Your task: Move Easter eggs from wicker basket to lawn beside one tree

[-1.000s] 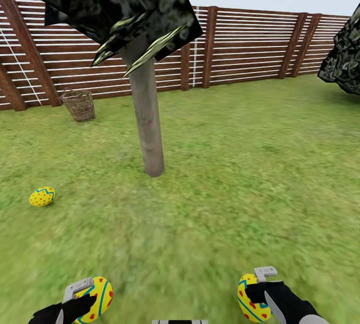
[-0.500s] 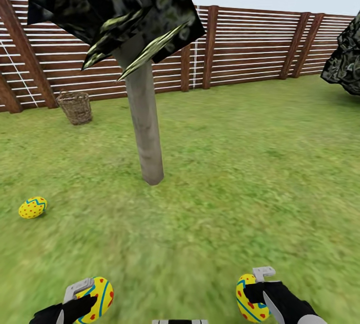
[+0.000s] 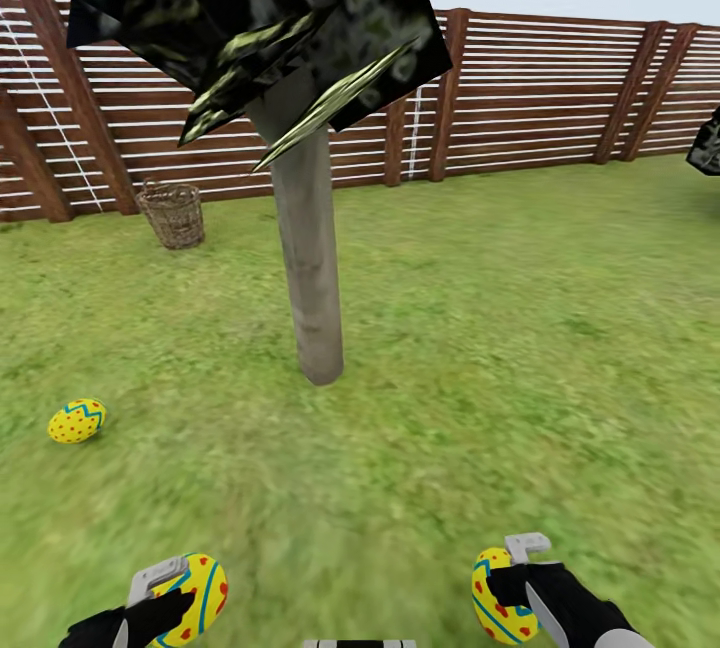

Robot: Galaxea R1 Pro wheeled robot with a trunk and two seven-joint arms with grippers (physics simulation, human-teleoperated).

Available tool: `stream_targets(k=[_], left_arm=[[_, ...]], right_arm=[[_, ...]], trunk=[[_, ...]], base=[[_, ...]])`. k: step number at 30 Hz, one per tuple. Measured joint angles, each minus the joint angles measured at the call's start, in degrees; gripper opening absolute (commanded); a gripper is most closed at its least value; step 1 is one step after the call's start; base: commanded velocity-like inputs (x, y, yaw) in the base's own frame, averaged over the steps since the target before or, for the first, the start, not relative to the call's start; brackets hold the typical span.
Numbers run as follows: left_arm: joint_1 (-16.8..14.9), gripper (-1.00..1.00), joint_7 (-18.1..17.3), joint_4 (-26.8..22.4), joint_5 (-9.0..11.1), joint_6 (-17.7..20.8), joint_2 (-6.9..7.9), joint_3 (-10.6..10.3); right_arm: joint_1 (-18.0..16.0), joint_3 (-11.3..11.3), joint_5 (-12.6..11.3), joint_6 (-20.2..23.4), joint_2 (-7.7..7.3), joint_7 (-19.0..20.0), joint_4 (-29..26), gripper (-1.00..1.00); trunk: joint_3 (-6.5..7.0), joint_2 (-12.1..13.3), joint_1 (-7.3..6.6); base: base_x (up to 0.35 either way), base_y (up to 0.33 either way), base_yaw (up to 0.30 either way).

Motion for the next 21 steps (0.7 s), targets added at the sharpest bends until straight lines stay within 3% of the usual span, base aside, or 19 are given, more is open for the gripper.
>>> stream_targets(k=[4,21], left_arm=[[0.0,-1.0,-0.1,0.0,0.0,0.0,-0.01,0.0],[0.0,-1.0,0.0,0.1,0.0,0.0,0.07,-0.1]], right_arm=[[0.0,0.0,0.0,0.0,-0.08,0.0,0.0,-1.0],[0.0,0.0,-0.1,0.1,-0.1,0.1,0.0,-1.0]], trunk=[[0.0,0.0,0.0],[-3.76,-0.2,0.44]], base=[[0.001,0.0,0.034],[0.0,0.0,0.0]])
